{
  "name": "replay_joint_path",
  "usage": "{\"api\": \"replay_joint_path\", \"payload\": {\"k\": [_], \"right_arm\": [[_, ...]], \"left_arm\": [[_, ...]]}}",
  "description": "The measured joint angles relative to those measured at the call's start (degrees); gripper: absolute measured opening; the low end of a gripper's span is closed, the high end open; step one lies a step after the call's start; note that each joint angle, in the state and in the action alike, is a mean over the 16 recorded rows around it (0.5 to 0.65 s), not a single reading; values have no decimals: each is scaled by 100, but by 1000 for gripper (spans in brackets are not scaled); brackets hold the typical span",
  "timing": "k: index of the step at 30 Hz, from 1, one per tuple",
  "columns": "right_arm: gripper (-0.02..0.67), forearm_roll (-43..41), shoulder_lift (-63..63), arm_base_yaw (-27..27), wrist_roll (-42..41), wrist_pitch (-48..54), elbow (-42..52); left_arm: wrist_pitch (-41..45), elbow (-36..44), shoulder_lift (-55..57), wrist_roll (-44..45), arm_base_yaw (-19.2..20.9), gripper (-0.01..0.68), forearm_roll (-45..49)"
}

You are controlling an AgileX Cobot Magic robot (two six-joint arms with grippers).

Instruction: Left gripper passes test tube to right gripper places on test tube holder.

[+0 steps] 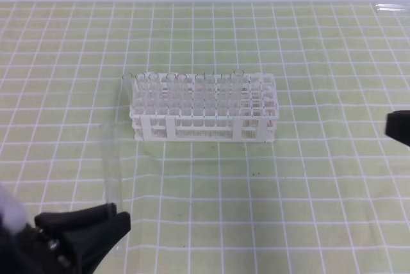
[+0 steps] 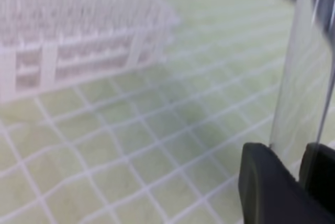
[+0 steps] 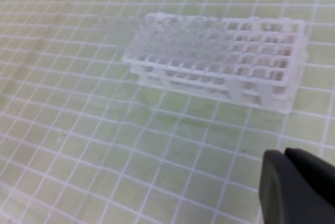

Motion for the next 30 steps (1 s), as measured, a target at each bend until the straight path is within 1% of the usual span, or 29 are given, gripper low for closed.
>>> {"api": "replay_joint_path", "payload": {"k": [1, 4, 5, 8, 11, 15, 22, 23, 26, 30], "right_arm": [[-16, 7, 59, 89, -1, -36, -49], [-16, 14, 278, 441, -2, -192, -204], [-16, 2, 360, 586, -1, -266, -256], [-16, -85, 601, 1110, 5, -611, -393], [-16, -237, 801, 1718, 16, -1152, -476], [-16, -496, 983, 2535, 19, -2131, -420], [-16, -908, 1067, 3717, -78, -4292, 251], [-16, -947, 1063, 3847, -94, -4584, 384], [-16, -1019, 1052, 4174, -143, -5325, 772], [-16, -1037, 1050, 4486, -206, -6023, 1201]], "left_arm": [[-188, 171, -132, -30, 0, 30, -1], [-677, 605, -450, -79, -1, 43, -2], [-840, 726, -531, -78, 0, 36, 0], [-1141, 950, -658, -43, -2, 49, -2], [-1385, 1067, -702, 8, -3, 55, 1], [-1581, 1124, -705, 81, -5, 68, 10], [-1762, 1130, -634, 193, -5, 68, 26], [-1767, 1130, -611, 197, -6, 75, 27], [-1889, 1130, -459, 229, -4, 55, 35], [-2065, 1130, -151, 257, -5, 62, 35]]}}
